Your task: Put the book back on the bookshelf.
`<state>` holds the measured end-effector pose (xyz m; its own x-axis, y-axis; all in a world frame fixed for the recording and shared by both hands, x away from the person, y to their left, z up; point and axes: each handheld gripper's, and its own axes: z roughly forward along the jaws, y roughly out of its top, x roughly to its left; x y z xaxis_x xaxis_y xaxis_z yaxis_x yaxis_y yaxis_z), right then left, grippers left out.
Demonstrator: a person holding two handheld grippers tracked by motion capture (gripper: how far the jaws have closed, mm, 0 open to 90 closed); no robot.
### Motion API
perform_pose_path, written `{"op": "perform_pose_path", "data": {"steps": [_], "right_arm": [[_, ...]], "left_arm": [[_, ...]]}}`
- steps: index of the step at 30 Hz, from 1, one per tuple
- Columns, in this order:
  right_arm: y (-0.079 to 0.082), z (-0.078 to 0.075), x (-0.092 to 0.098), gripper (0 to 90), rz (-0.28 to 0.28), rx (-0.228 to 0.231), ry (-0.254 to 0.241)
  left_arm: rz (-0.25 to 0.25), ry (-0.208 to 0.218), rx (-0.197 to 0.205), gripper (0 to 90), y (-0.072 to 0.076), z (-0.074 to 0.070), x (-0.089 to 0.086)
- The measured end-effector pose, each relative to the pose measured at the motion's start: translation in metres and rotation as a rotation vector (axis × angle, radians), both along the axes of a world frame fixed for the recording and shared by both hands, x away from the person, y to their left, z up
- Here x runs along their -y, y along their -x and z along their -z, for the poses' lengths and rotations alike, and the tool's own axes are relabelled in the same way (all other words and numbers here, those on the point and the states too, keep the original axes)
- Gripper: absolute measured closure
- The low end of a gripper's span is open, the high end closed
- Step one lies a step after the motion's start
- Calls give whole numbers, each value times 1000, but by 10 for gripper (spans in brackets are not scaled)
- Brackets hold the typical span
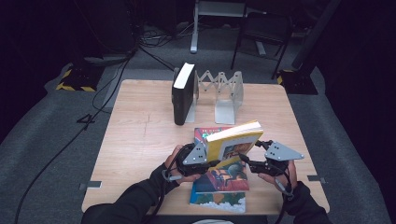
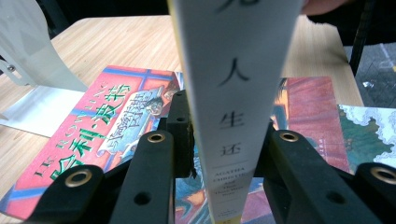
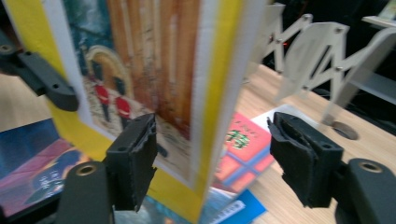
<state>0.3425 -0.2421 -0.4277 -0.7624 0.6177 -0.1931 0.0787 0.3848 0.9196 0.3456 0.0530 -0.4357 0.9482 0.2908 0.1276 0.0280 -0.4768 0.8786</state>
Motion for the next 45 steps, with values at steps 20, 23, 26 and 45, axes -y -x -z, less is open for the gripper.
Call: {"op": "perform_pose_path", "data": {"steps": [20, 23, 26, 45], "right_arm": [[5, 7, -15, 409, 0, 18, 32], [5, 7, -15, 407, 1, 14, 30], [5, 7, -15, 394, 4, 15, 31], [-2, 9, 6, 363, 70, -25, 25]], "left_arm": [[-42, 201, 34, 672, -2, -33, 6], [-39, 225, 29, 680, -3, -37, 6], [-44, 217, 37, 708, -3, -39, 10], [-218, 172, 106, 748, -21, -50, 6]]}}
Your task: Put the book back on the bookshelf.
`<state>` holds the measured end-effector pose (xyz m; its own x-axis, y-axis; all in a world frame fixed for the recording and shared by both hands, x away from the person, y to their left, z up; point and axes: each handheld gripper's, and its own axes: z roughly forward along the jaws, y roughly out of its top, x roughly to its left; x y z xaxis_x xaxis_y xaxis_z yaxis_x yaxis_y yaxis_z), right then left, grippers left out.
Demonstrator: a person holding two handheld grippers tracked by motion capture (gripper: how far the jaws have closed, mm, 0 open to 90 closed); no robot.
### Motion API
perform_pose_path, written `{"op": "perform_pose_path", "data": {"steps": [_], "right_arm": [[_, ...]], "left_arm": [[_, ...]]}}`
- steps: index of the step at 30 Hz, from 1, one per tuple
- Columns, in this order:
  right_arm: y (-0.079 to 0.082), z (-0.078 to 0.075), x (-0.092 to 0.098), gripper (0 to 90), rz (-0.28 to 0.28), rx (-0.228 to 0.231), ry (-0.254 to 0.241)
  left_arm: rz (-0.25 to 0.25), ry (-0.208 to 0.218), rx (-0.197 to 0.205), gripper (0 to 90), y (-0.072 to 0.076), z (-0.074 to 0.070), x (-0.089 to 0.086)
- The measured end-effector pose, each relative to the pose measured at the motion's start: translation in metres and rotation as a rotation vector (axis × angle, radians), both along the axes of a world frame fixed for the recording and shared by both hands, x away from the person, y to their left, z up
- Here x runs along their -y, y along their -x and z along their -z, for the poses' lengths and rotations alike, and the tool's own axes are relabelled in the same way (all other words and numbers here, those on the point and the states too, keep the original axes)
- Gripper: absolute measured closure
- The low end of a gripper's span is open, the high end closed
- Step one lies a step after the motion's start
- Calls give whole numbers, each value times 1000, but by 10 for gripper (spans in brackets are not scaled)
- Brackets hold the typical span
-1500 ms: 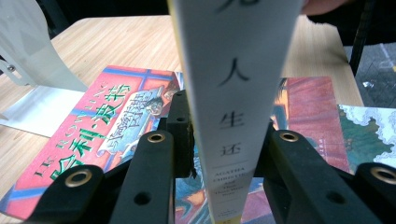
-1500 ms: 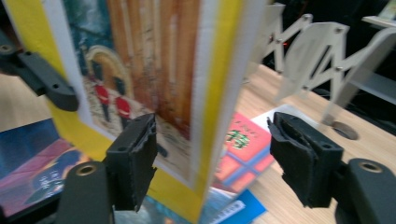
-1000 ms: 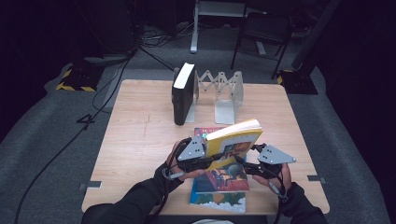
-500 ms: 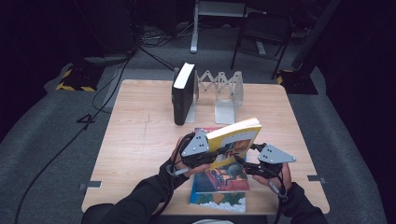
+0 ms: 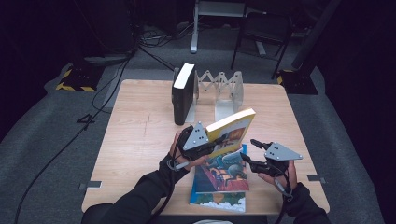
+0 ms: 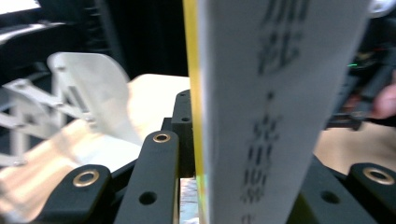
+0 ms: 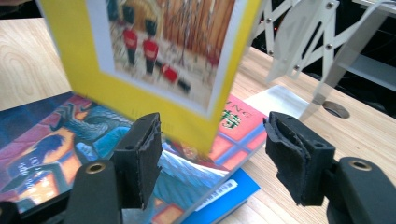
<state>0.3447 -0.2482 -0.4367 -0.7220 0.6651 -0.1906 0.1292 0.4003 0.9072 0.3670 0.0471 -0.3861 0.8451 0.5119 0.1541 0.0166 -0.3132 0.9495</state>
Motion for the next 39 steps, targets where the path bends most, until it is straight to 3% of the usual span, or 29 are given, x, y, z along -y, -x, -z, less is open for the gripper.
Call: {"op": "perform_pose_path", "data": {"steps": [6, 9, 11, 12, 26, 39], "right_arm": [[-2, 1, 3, 364, 16, -8, 1], [-3, 2, 3, 364, 18, -13, 8], [-3, 3, 3, 365, 16, -14, 10], [-3, 3, 3, 365, 17, -15, 12], [-6, 3, 14, 364, 47, -36, 32], [-8, 6, 22, 364, 75, -62, 44]], "left_arm": [[-160, 9, 26, 749, -19, -4, -20], [-233, 21, 22, 749, -28, -5, -36], [-251, 28, 18, 749, -30, -5, -41], [-289, 36, 14, 749, -35, -4, -51], [-443, 33, -51, 749, -55, 12, -79], [-557, 24, -78, 749, -69, 25, -67]]}}
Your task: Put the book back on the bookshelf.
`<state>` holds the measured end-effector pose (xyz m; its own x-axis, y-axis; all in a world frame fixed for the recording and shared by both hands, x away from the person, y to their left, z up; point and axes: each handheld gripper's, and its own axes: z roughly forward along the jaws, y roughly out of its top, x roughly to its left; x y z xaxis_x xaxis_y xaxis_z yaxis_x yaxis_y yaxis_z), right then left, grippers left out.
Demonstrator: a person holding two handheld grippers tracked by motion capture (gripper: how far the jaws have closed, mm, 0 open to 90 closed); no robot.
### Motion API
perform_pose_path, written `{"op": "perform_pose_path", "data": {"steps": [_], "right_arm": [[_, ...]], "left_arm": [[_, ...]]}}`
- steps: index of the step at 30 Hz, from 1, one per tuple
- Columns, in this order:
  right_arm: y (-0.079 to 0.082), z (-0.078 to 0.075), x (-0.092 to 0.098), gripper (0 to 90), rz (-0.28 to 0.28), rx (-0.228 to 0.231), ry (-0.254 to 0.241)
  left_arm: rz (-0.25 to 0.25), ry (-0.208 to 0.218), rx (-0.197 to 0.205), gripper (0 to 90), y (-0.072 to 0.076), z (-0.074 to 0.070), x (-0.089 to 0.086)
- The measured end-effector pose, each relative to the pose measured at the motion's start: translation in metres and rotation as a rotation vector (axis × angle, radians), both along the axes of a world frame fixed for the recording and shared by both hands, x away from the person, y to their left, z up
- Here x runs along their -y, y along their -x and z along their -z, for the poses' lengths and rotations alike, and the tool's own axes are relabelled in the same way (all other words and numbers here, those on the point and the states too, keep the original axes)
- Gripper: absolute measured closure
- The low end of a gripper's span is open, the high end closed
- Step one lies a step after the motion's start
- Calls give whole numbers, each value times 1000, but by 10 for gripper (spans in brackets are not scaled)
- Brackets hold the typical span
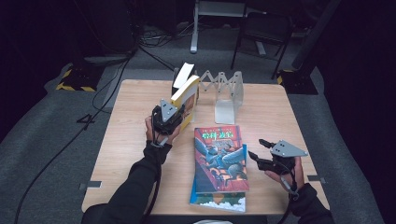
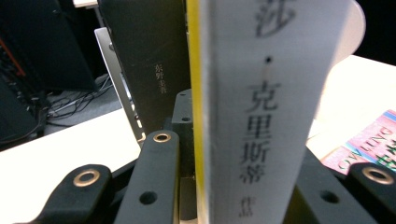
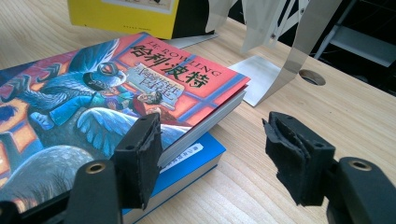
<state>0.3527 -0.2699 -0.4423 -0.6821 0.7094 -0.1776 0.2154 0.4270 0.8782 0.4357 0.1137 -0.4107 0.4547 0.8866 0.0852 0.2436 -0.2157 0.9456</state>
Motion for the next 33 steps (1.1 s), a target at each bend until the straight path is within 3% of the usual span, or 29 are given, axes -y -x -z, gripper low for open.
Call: {"op": "perform_pose_path", "data": {"steps": [8, 14, 21, 27, 33], "right_arm": [[0, 0, 0, 364, -1, -1, 2], [0, 1, 0, 364, 0, -6, 4], [0, 2, -1, 364, -6, -5, 11], [-1, 3, -1, 364, -8, -11, 12], [-1, 3, -2, 364, -13, -14, 13]], "left_arm": [[-64, -10, -10, 749, -7, 10, 11], [-124, 22, -11, 749, -11, 12, 17], [-164, 44, 1, 749, -18, 17, 26], [-189, 33, 22, 749, -20, 20, 33], [-200, 51, 10, 746, -24, 26, 40]]}}
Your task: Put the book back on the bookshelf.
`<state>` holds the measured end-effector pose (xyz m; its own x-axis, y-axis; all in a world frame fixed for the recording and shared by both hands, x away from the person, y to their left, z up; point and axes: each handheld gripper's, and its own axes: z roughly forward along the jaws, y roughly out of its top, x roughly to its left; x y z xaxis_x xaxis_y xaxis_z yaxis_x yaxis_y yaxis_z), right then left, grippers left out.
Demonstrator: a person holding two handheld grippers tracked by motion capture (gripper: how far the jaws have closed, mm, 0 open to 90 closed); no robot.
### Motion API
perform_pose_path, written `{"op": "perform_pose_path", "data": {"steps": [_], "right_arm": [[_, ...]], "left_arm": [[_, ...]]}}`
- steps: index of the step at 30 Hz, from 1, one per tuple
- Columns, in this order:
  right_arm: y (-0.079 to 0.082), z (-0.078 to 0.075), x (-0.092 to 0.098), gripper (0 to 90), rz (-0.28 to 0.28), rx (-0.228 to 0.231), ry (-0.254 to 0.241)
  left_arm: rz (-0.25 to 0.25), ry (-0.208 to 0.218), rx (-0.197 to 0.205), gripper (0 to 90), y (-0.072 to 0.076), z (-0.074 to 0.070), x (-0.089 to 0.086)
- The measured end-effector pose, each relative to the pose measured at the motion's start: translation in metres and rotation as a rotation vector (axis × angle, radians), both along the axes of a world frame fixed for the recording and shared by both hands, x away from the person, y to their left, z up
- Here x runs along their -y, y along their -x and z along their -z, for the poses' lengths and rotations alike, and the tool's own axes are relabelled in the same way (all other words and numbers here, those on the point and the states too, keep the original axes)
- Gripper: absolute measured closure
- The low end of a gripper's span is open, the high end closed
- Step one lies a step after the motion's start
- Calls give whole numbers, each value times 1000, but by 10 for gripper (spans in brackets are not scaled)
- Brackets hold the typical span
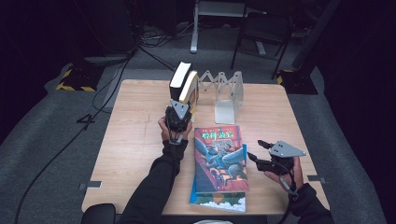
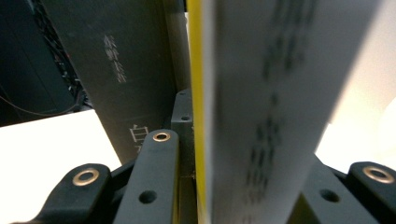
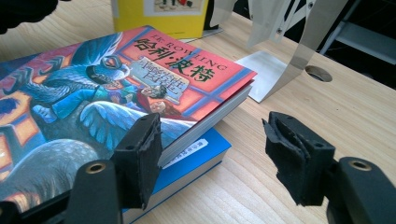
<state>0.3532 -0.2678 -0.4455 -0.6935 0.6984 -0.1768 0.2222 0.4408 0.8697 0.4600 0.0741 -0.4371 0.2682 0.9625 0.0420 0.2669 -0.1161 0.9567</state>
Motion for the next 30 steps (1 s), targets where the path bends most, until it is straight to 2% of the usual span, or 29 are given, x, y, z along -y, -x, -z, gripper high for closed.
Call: {"op": "perform_pose_path", "data": {"steps": [4, 9, 12, 15, 19, 22, 26, 30], "right_arm": [[-1, 1, 0, 364, 0, -6, 2], [0, 0, 0, 364, -4, -7, 6], [0, 1, -1, 364, -6, -12, 7], [-1, 2, -2, 363, -8, -20, 10], [-1, 3, -3, 363, -16, -23, 17], [-1, 4, -4, 364, -17, -29, 20], [-1, 5, -5, 363, -23, -34, 23], [-1, 5, -5, 363, -25, -35, 28]], "left_arm": [[12, 8, 1, 740, 0, 1, -1], [25, -6, -4, 709, 4, 3, -3], [28, -11, -20, 708, 7, 9, -5], [20, -12, -40, 707, 9, 15, -6], [-14, -15, -36, 736, 9, 17, -3], [-21, -3, -34, 741, 7, 17, -1], [-31, 35, -47, 740, -1, 16, 4], [-42, 40, -54, 738, -7, 15, 8]]}}
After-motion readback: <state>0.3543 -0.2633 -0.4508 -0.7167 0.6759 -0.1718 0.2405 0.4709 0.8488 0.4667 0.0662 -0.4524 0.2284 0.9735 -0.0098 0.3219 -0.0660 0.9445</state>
